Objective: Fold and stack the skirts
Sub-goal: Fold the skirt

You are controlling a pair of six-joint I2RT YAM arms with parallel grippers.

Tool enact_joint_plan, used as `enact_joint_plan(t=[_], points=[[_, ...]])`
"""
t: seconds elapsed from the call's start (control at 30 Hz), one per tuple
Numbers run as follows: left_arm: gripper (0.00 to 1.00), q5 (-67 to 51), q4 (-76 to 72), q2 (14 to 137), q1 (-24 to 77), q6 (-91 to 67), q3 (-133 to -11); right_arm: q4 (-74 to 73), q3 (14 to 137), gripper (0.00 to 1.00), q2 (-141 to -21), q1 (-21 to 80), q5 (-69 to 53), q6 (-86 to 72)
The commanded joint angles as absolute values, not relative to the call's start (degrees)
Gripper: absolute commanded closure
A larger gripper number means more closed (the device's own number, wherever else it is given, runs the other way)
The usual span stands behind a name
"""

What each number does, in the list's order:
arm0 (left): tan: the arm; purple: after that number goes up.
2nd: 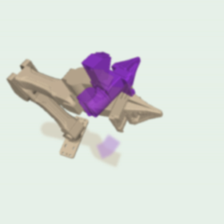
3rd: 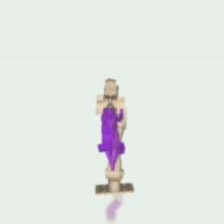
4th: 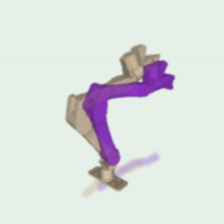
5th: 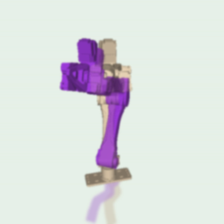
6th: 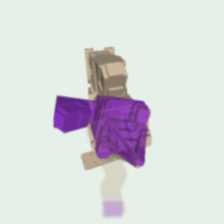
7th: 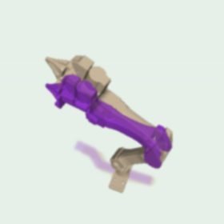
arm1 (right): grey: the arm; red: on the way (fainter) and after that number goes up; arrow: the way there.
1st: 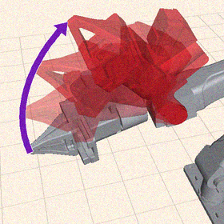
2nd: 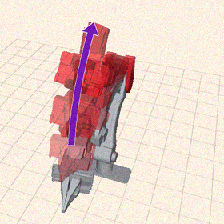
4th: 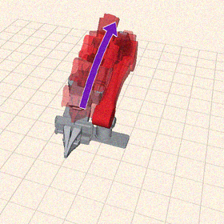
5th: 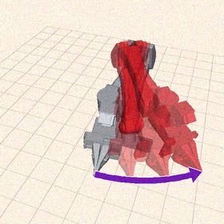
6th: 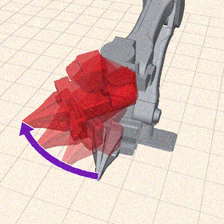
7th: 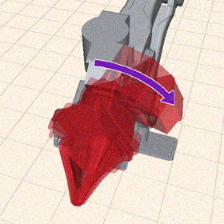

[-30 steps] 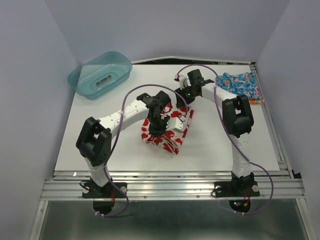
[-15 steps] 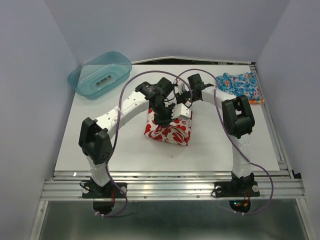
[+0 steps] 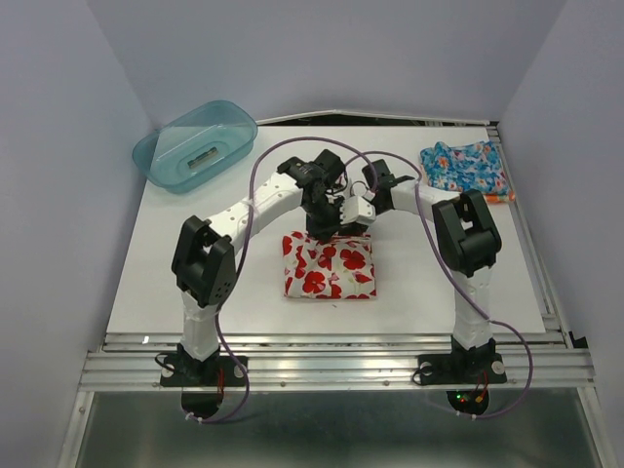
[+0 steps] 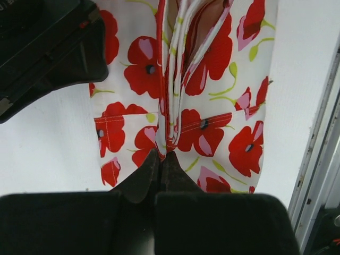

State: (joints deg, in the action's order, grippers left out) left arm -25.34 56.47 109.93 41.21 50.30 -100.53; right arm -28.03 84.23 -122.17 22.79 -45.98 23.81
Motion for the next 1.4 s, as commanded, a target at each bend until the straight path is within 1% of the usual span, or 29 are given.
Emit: enact_joint_plan(t=[0.0, 0.27, 0.43, 0.57, 0.8, 1.0, 1.03, 1.13, 1.33, 1.37], points=[[1.00, -23.7, 52.5, 110.5, 39.7, 50.1, -101.7, -30.5, 82.6, 0.81, -120.4, 23.3, -46.6, 25.8], [1.00, -21.9, 47.6, 111.2, 37.8, 50.8, -97.9, -31.2, 82.3, 0.81, -120.3, 23.3, -47.2, 26.5], [1.00, -22.1, 46.9, 112.4, 37.6, 51.5, -97.9, -31.4, 82.1, 0.81, -120.2, 23.8, -47.1, 26.9], [0.97, -21.9, 45.5, 113.1, 37.6, 52.0, -96.8, -31.4, 82.1, 0.79, -120.1, 23.8, -46.8, 27.0], [0.88, -22.9, 44.9, 113.9, 37.9, 53.0, -94.4, -31.3, 83.5, 0.76, -120.8, 23.8, -45.2, 26.2], [0.73, -20.5, 41.7, 112.4, 37.9, 50.7, -92.3, -31.2, 86.2, 0.70, -120.9, 23.8, -42.1, 24.5], [0.67, -19.3, 40.9, 112.0, 37.8, 49.1, -92.4, -31.2, 87.1, 0.69, -120.7, 23.8, -41.8, 24.0], [0.58, -16.9, 39.1, 110.0, 37.3, 47.6, -94.5, -31.3, 88.5, 0.68, -120.3, 23.3, -40.4, 23.6], [0.55, -16.3, 41.7, 107.1, 35.3, 45.4, -101.1, -31.4, 90.9, 0.66, -119.9, 22.7, -37.3, 21.5], [0.55, -16.6, 42.8, 105.8, 34.9, 44.7, -101.4, -31.2, 91.3, 0.61, -119.8, 22.7, -36.4, 20.9]])
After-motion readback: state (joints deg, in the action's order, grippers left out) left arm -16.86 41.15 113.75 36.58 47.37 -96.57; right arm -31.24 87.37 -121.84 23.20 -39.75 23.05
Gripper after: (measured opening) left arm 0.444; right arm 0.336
